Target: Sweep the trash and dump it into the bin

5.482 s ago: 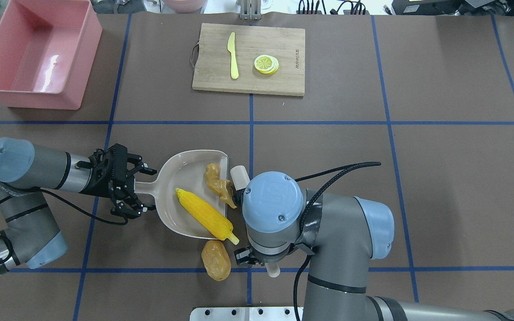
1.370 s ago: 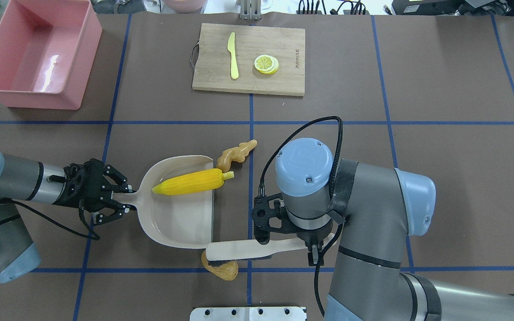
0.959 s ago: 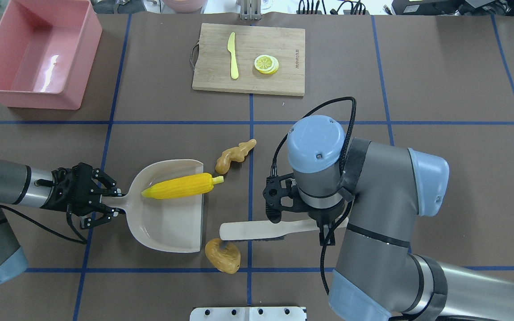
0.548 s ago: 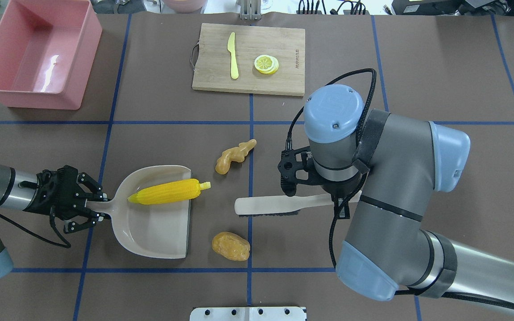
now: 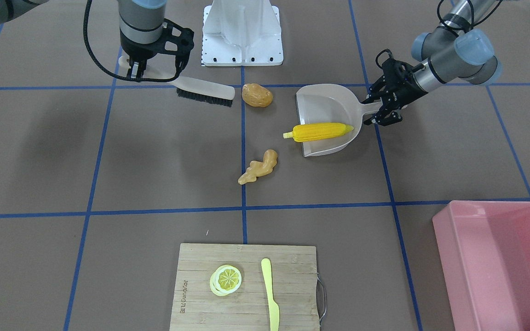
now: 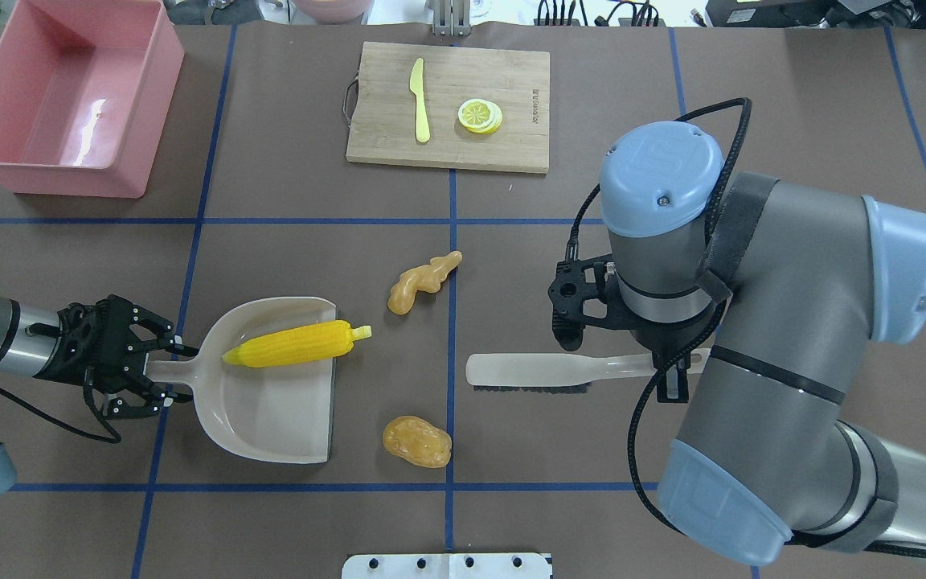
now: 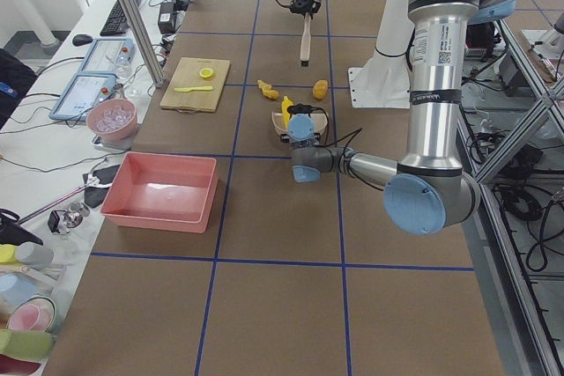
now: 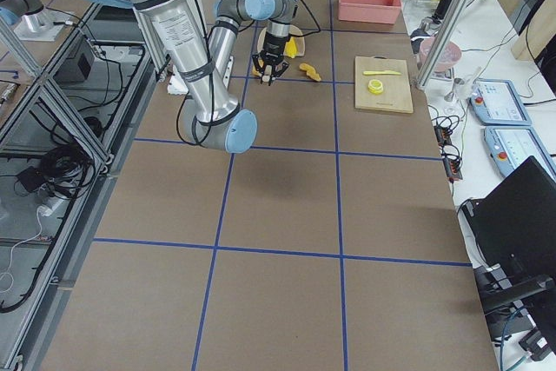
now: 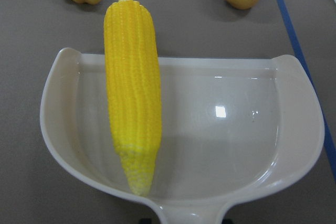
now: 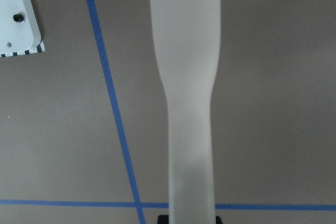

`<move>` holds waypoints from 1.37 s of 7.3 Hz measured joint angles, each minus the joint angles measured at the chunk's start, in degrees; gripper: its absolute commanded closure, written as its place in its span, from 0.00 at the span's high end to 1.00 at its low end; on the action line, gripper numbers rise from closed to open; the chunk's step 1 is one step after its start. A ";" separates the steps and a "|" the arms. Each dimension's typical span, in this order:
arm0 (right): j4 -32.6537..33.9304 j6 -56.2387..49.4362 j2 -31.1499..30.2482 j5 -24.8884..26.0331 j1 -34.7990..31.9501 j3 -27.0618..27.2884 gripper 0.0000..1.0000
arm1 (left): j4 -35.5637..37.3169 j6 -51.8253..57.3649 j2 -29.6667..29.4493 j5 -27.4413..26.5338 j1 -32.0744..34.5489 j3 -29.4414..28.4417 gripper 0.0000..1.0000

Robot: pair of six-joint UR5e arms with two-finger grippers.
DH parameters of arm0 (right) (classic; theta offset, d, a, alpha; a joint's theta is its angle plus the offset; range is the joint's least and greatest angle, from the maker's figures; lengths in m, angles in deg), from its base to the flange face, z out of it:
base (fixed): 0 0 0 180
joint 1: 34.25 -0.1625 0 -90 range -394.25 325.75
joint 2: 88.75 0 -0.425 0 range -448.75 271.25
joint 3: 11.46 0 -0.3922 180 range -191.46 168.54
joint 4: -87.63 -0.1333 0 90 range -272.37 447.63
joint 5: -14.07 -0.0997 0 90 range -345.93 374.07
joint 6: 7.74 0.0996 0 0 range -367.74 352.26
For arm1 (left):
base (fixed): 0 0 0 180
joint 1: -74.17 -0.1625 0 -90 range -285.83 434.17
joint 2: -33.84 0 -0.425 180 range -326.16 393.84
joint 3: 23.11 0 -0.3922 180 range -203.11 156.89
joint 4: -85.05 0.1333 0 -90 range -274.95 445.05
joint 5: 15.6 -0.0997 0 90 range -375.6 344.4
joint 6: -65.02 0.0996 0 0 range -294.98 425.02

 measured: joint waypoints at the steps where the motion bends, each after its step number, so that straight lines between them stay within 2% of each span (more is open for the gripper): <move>1: 0.97 2.28 -0.65 -1.98 0.31 0.70 0.00 | 0.24 -0.01 -0.02 -0.06 0.03 -0.11 0.98; 3: -0.19 5.12 -0.80 -4.46 4.04 2.56 0.00 | 0.52 -0.18 -0.01 -0.09 0.04 -0.01 0.98; 6: -6.47 5.86 -1.45 -4.86 10.12 3.30 0.00 | 1.04 -0.73 -0.09 -0.02 0.10 0.16 0.98; 10: -18.52 6.67 -0.38 -6.14 11.54 -6.56 0.00 | 2.52 -0.82 -0.37 -0.35 0.19 0.07 0.98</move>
